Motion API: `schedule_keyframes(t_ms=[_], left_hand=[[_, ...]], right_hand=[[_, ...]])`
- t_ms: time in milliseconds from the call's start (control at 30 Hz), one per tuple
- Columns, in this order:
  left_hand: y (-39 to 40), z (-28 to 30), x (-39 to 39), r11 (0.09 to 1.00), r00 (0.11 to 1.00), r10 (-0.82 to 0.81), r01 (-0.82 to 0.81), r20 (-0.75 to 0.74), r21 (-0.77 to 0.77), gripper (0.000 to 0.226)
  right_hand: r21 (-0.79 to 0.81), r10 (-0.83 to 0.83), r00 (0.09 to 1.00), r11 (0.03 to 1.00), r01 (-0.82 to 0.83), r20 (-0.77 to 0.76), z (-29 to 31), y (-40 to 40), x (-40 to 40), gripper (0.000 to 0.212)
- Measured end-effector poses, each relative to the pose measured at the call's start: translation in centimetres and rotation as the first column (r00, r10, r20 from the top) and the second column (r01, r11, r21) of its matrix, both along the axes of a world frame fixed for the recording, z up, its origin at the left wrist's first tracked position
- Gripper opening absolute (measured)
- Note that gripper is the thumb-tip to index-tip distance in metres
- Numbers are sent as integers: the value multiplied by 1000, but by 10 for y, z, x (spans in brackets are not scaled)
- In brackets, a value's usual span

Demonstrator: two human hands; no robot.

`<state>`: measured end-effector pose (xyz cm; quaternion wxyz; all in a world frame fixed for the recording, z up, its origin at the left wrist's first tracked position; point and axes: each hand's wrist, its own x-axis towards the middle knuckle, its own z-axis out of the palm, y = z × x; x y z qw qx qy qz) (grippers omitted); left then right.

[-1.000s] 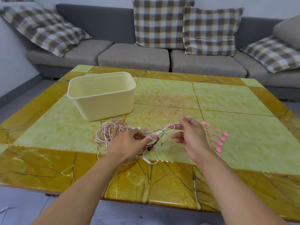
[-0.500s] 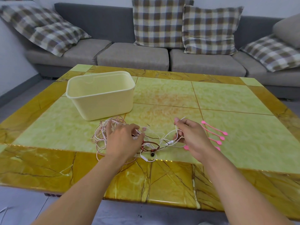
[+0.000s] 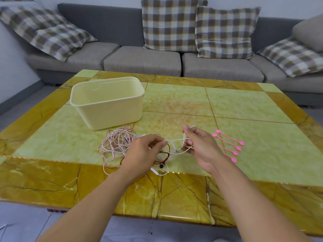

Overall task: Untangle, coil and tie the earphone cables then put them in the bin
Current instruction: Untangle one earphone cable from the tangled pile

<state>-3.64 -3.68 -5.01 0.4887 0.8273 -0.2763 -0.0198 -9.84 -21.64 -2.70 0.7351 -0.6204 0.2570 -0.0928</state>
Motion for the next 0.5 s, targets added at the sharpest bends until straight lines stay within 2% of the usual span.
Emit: schedule_keyframes(t_ms=[167,300,367,433,500], left_hand=[[-1,10,0,963,943,85,-161,-321,-218,20],[0,6,0,954,914,92,-195,-396,-228,23],[2,6,4,977,913,94,-161,-397,-138,23],[6,4,6,997,932,59,-39,-358,62,30],[8,-2,7,965,964,2,68,-266,254,38]], right_hand=[[-25,-13,997,1000,11,-72,-1,-3,-1,23],[-9,-28,996,1000,27,-85,2,1,-2,21],[-8,-51,996,999,50,-78,4,0,-3,20],[-25,-72,994,997,70,-77,7,-2,-5,21],[-30,-85,995,996,83,-53,10,-6,-5,22]])
